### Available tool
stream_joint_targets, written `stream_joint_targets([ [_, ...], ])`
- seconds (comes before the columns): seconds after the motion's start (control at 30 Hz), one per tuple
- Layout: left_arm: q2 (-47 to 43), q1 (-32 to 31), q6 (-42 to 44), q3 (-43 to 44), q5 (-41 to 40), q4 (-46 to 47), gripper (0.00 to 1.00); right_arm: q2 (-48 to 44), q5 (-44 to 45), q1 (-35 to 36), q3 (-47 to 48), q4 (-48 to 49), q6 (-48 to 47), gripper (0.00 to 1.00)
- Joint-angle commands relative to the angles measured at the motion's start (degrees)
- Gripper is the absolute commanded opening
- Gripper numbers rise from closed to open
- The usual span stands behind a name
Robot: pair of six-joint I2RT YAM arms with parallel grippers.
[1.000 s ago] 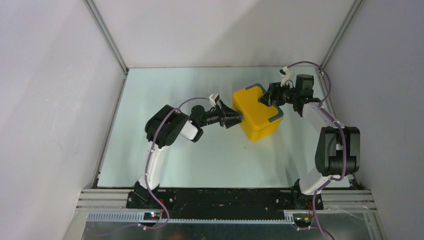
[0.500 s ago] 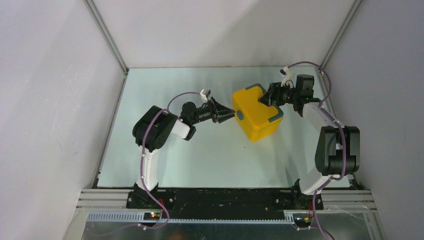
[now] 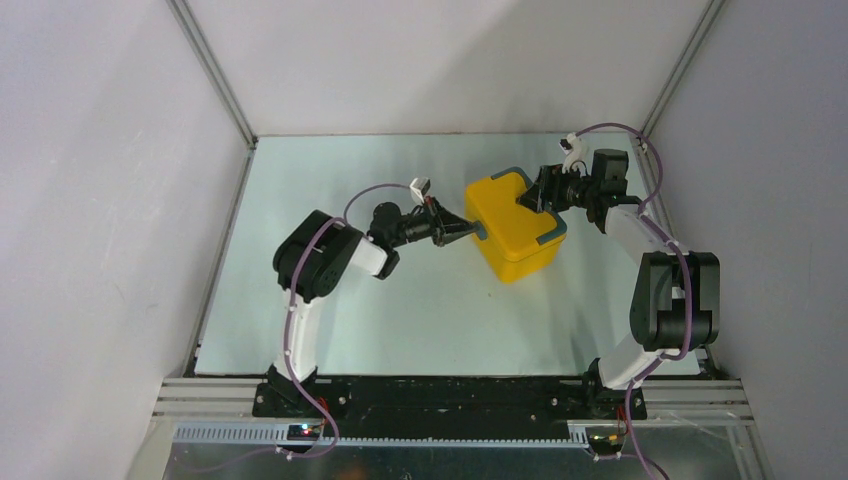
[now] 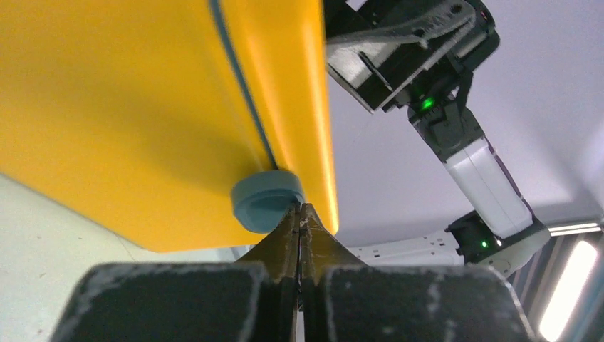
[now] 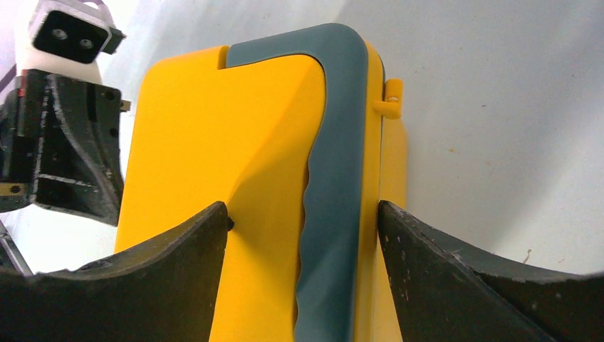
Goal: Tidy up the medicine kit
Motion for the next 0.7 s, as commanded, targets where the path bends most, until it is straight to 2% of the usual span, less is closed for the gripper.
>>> stream_joint_targets([
  [0.0, 3.36, -0.59, -0.85, 3.49, -2.05, -1.34, 0.0, 3.82, 4.2, 0.25, -1.9, -8.56, -3.0, 0.78],
  [0.2, 8.91, -1.58, -3.37, 8.25, -3.45, -2.08, 0.0, 4.07, 4.04, 0.25, -1.87, -8.6, -2.82, 0.78],
  [0.43, 11.6, -2.25, -5.63, 9.28, -3.37, 0.34, 0.0, 4.01, 3.79, 0.17, -1.93, -8.66, -2.82, 0.77],
  [0.57, 9.16, -1.84, -5.38, 5.25, -2.99, 0.51, 0.0, 4.03, 3.97, 0.15, -1.86, -8.75, -2.9, 0.77],
  [0.67, 4.19, -1.22, -1.87, 0.67, -2.76, -1.76, 0.01, 3.78, 4.15, 0.17, -1.93, -8.54, -2.87, 0.78],
])
